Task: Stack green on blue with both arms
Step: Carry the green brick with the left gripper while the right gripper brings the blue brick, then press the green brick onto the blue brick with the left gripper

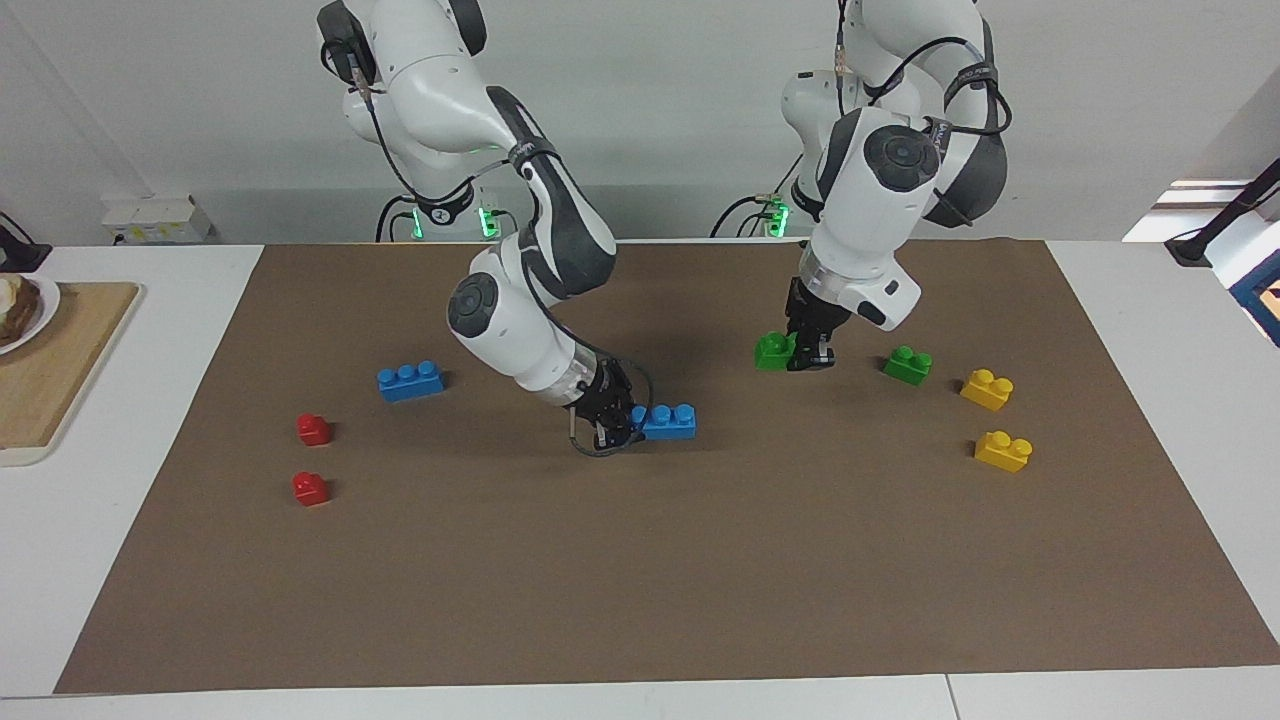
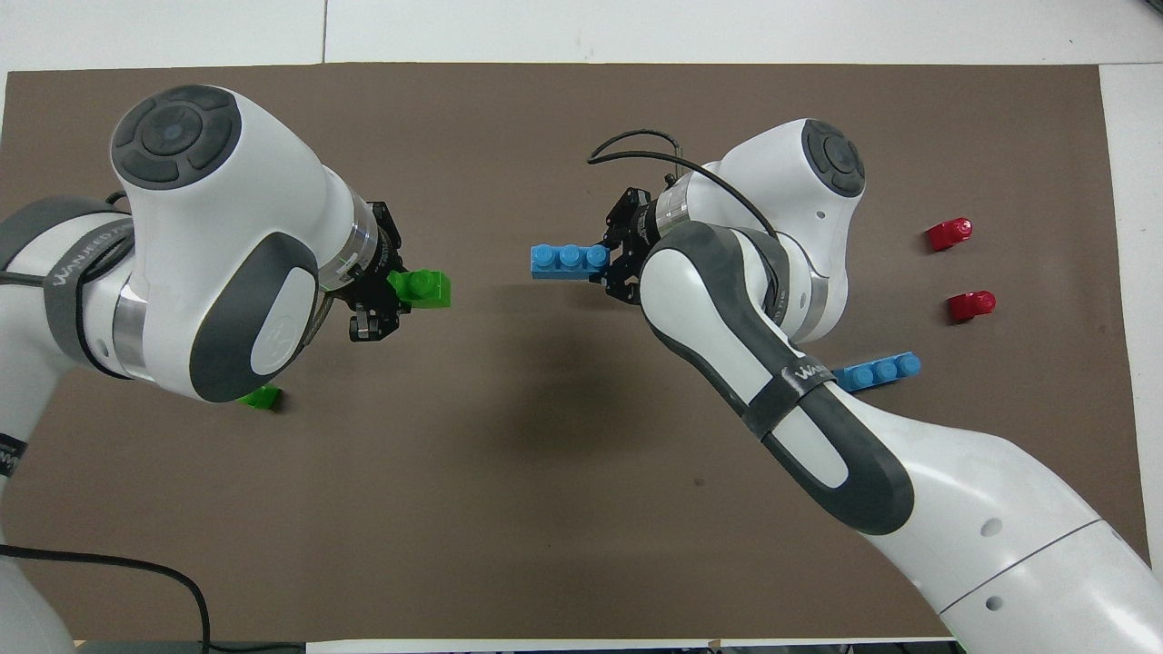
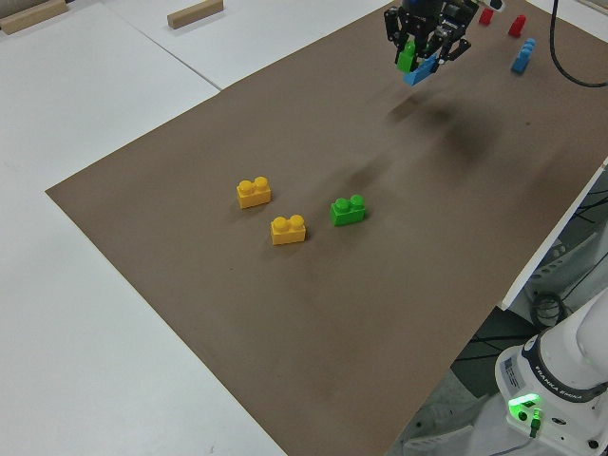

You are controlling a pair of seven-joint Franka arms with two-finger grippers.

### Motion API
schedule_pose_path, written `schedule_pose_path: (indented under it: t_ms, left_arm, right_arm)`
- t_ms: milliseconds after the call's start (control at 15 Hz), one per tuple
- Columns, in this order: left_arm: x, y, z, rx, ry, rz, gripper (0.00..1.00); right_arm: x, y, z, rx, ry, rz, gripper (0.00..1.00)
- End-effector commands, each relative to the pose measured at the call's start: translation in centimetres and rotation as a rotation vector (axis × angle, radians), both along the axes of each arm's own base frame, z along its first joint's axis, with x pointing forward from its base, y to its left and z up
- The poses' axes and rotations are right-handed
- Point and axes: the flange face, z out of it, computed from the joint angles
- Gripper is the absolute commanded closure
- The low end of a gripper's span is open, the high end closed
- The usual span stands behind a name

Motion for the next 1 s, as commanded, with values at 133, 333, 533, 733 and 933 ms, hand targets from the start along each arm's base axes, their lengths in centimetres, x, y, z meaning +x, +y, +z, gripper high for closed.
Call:
schedule_pose_path:
  t_ms: [133,333,533,733,933]
  left_arm:
    - [-0.7,-3.2,-1.1,0.028,-0.041,0.012,1.00]
    - [-1.1,-5.1,-2.3,0.025,-0.057,0.004,1.00]
    - [-1.4,-6.6,-3.9,0.022,-0.063,0.000,1.00]
    - [-1.8,-7.4,-5.4,0.021,-0.070,0.003,1.00]
    - [-2.1,-9.3,-7.6,0.043,-0.085,0.015,1.00]
  right_arm:
    - [-3.5,0.0,-1.2,-0.025,-0.032,0.027,1.00]
    - [-5.2,0.3,-2.3,-0.039,-0.044,0.111,1.00]
    - [-5.7,-0.1,-3.2,-0.052,-0.058,0.104,1.00]
    - [-5.9,-0.7,-4.0,-0.063,-0.072,0.087,1.00]
    - [-6.0,-0.8,-4.5,-0.066,-0.075,0.080,1.00]
